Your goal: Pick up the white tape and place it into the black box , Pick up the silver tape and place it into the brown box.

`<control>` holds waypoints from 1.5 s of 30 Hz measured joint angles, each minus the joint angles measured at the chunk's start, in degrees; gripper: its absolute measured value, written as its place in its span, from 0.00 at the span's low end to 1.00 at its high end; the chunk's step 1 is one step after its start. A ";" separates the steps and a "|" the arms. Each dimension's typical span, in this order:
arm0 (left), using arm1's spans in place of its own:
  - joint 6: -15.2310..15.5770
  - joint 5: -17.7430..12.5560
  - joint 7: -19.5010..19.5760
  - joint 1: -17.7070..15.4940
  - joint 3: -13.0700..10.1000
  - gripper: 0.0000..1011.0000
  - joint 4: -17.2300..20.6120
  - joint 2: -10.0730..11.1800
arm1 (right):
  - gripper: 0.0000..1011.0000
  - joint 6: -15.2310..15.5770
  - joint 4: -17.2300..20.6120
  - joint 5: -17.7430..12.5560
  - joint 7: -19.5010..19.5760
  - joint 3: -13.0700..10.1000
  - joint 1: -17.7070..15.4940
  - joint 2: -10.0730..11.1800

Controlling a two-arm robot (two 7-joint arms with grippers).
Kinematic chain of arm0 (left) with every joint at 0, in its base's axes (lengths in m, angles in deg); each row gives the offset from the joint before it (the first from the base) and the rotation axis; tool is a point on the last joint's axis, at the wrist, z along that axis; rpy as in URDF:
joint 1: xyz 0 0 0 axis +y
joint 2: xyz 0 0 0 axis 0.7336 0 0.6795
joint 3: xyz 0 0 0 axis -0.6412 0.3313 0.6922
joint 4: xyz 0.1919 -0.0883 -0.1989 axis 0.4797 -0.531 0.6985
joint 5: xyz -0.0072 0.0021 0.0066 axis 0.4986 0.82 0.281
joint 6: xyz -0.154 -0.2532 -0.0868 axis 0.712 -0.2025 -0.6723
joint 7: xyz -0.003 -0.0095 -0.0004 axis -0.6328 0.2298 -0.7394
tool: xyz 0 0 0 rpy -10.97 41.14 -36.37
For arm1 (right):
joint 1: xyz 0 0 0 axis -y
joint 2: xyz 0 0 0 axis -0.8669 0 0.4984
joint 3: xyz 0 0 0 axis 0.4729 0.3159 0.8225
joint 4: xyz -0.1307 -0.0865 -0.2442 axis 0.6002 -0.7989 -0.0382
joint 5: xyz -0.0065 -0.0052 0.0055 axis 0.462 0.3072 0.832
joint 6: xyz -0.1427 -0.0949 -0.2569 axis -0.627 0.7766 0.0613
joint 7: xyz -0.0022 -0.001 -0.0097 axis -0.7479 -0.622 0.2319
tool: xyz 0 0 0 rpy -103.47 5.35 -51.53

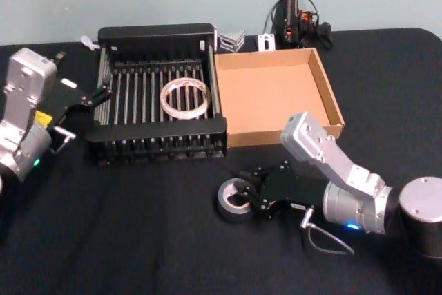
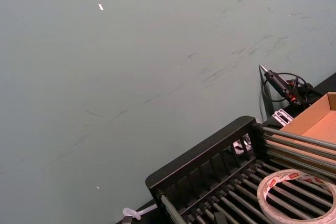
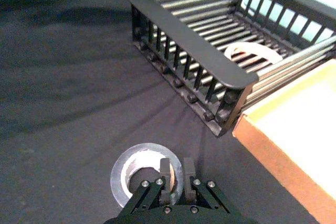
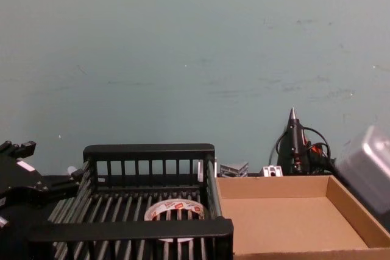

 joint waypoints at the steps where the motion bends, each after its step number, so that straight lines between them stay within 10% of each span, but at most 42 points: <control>1: 0.00 0.00 0.00 0.00 0.00 0.99 0.00 0.00 | 0.15 0.00 0.00 0.00 0.00 0.00 0.00 0.00; 19: 0.00 0.00 0.00 0.00 0.00 0.99 0.00 0.00 | 0.15 -4.44 8.61 -8.39 1.40 -8.52 -3.95 5.37; 30: 0.00 0.00 0.00 0.00 0.00 0.99 0.00 0.00 | 0.15 -0.17 2.93 -6.76 9.11 -10.18 2.72 -0.11; 45: 0.00 0.00 0.00 0.00 0.00 0.99 -0.01 0.00 | 0.15 3.44 -19.10 0.67 15.34 -6.72 17.62 -12.47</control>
